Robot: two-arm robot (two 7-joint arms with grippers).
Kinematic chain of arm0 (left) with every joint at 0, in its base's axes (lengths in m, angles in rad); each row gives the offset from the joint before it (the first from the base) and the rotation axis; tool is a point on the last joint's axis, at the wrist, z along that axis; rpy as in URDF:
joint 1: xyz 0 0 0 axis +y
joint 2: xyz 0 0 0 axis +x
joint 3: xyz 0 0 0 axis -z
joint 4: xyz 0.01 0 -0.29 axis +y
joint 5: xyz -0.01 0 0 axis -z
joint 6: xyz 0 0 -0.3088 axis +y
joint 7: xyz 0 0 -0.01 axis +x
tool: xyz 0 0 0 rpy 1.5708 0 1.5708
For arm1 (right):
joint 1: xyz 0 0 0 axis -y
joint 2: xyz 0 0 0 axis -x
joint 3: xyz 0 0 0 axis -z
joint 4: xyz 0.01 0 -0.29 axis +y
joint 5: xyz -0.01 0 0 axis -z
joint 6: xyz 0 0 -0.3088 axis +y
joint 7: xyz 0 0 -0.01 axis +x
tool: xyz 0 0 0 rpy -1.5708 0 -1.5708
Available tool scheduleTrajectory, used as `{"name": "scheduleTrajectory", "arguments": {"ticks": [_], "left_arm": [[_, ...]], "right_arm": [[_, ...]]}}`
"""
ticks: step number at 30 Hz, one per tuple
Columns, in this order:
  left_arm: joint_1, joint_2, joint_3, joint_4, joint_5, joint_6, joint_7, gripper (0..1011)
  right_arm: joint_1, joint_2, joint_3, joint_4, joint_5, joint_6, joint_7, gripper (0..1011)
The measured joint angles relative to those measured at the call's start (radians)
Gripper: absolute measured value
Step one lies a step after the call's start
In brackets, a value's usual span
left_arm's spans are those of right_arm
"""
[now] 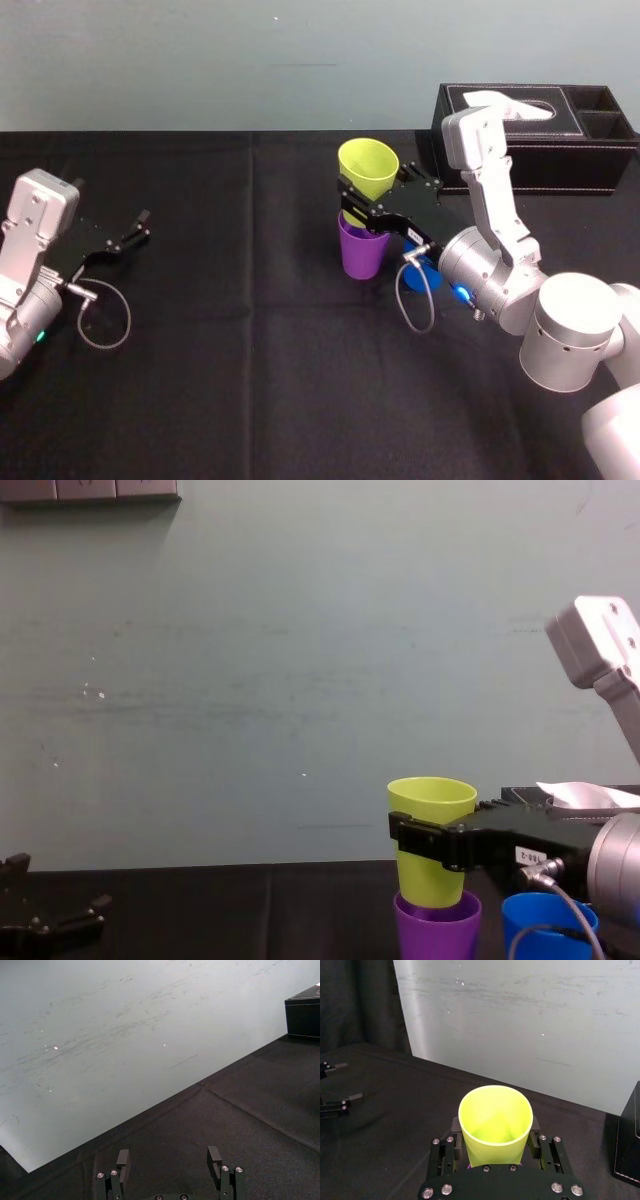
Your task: Stack the three plastic cups sequentially using one hand.
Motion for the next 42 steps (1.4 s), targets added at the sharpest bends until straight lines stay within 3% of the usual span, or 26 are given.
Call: {"name": "scheduleTrajectory", "arguments": {"ticks": [28, 42], "left_arm": [[0.0, 0.0, 0.0, 0.0, 0.0, 0.0, 0.0, 1011], [0.0, 0.0, 0.0, 0.0, 0.0, 0.0, 0.0, 1011]], "right_arm": [[0.012, -0.023, 0.003, 0.081, -0.049, -0.03, 0.014, 731], [-0.003, -0.029, 0.005, 0.091, -0.072, -0.031, 0.01, 731]]}}
